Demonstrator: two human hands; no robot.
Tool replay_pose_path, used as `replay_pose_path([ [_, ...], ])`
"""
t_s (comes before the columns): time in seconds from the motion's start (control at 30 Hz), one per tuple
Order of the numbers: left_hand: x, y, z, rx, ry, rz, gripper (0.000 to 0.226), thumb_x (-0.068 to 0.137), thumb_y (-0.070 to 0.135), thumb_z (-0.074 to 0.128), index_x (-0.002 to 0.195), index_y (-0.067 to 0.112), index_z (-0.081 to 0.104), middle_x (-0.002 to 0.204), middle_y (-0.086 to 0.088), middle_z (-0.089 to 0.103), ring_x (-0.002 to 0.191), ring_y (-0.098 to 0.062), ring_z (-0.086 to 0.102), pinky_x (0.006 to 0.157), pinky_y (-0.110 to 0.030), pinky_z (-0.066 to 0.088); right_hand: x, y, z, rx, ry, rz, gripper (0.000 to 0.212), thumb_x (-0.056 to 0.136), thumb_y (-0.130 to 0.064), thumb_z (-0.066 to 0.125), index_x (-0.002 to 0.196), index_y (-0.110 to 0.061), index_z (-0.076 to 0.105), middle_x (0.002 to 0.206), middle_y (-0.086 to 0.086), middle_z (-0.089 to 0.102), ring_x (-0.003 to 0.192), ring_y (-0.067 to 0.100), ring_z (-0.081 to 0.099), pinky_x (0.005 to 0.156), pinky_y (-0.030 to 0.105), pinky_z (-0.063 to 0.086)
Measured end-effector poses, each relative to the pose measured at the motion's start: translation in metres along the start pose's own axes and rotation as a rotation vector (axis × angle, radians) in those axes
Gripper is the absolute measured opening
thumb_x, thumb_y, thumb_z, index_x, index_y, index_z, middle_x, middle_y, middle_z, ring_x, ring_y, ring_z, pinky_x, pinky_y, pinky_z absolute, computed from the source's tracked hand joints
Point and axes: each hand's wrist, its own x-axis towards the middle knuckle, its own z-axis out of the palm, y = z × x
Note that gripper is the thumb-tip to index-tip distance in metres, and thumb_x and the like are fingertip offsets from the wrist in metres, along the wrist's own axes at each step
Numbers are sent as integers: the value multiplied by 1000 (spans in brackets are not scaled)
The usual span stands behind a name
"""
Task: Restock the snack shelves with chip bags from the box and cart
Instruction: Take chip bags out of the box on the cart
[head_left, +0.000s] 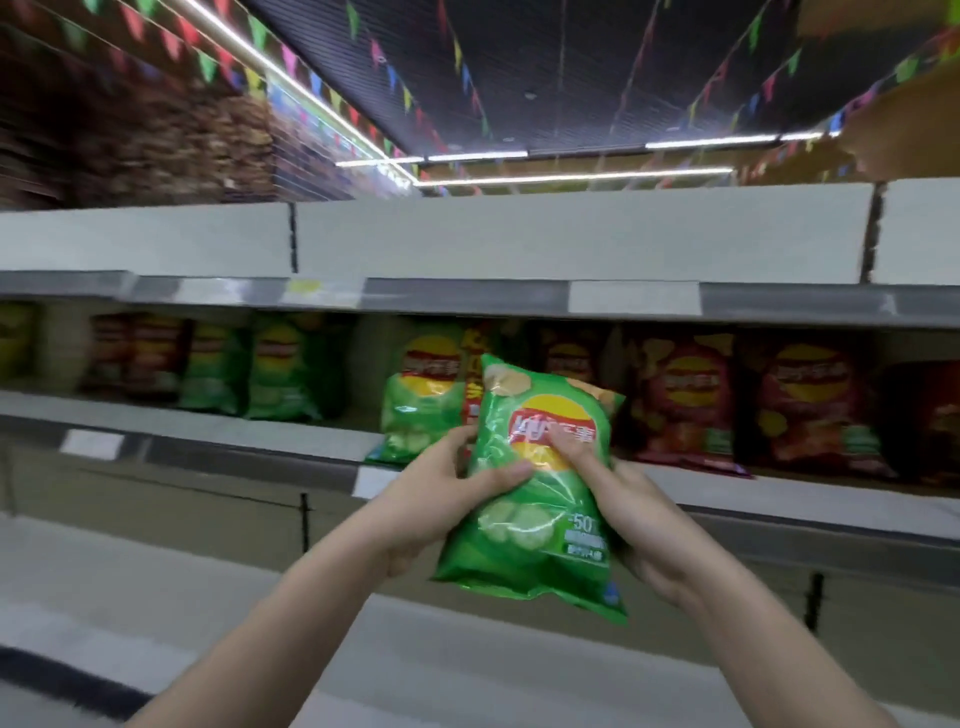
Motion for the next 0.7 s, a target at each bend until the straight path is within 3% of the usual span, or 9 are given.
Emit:
replay_pose_path([
  [0.07,-12,0,-31,-57,62,-7,42,67,33,75,104,26,57,100,-5,75,89,-21,73,75,-35,59,7,2,28,0,-102,-14,53,77,-43,67,120,-14,58,105,6,75,97,22,72,87,36,58],
  [0.17,-20,-2,-73,-114,141,-33,65,64,33,77,122,12,56,105,-12,73,92,-30,72,81,-44,58,23,3,65,-39,-177,-32,56,73,-38,72,122,-17,54,107,4,75,97,21,72,88,38,58],
  [0.3,-18,-8,-129,-121,237,-57,83,59,40,80,130,7,52,106,-14,73,92,-29,72,82,-45,58,61,4,117,-131,-197,-54,61,70,-42,77,121,-17,55,108,5,74,96,21,72,93,44,55],
  [0.47,-1,-15,-216,-72,274,-75,62,68,42,75,114,4,60,94,-13,75,82,-26,73,67,-34,60,120,19,191,-91,-206,-17,60,73,-46,80,119,-13,60,105,6,75,96,24,72,95,44,54],
  [0.57,22,-14,-269,-37,262,-65,53,73,41,74,112,7,61,97,-13,75,85,-28,73,74,-38,60,152,23,228,-48,-197,-18,35,84,-37,72,110,-14,66,99,6,76,93,22,73,93,39,55],
  [0.7,62,-17,-336,18,202,-40,66,66,41,76,122,12,58,107,-12,73,95,-29,71,82,-44,58,208,25,266,-45,-149,-20,39,83,-30,73,116,-9,63,105,8,75,99,23,71,95,40,54],
])
